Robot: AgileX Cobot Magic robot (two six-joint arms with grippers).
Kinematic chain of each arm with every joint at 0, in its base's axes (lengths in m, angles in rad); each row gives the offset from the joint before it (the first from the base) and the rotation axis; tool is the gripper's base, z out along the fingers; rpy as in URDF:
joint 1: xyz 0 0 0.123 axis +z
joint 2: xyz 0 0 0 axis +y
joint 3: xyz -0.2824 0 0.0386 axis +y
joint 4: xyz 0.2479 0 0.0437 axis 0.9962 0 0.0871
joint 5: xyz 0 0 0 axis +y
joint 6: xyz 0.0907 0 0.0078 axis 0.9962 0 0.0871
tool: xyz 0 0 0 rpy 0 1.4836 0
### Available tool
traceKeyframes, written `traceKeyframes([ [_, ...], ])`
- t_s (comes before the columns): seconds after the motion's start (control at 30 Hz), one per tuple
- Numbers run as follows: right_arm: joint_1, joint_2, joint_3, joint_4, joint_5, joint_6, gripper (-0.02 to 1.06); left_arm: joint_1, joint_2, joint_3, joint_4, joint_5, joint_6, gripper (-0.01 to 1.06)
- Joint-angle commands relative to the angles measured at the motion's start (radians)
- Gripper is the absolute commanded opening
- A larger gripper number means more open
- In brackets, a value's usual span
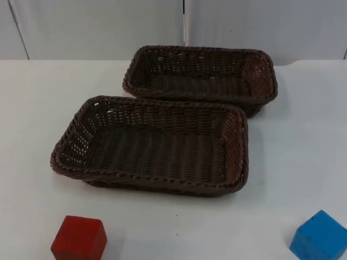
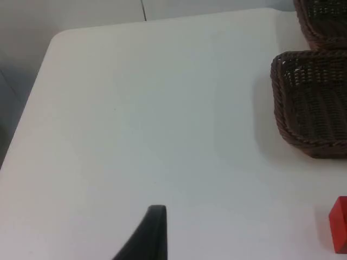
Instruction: Pick up one cube with the left hand and place it into the upper basket. Pick up one cube with the right hand and place it into the lower basket.
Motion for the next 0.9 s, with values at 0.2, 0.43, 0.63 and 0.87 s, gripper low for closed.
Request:
traceKeyframes([
  [0.2,0.001,-0.004,-0.001,0.004,0.000,-0.009,0.78,0.004,-0.004,0.003,-0.021,0.003,-0.002,1.05],
  [0.43,0.001,-0.004,-0.001,0.002,0.000,-0.009,0.78,0.004,-0.004,0.000,-0.041,0.001,-0.002,1.05],
  [0.63,0.001,-0.004,-0.001,0.002,0.000,-0.009,0.78,0.004,0.068,-0.041,-0.053,-0.015,-0.002,1.05],
  [0.87,0.001,-0.004,-0.001,0.002,0.000,-0.009,0.78,0.004,0.143,-0.045,-0.063,-0.016,0.025,1.05],
])
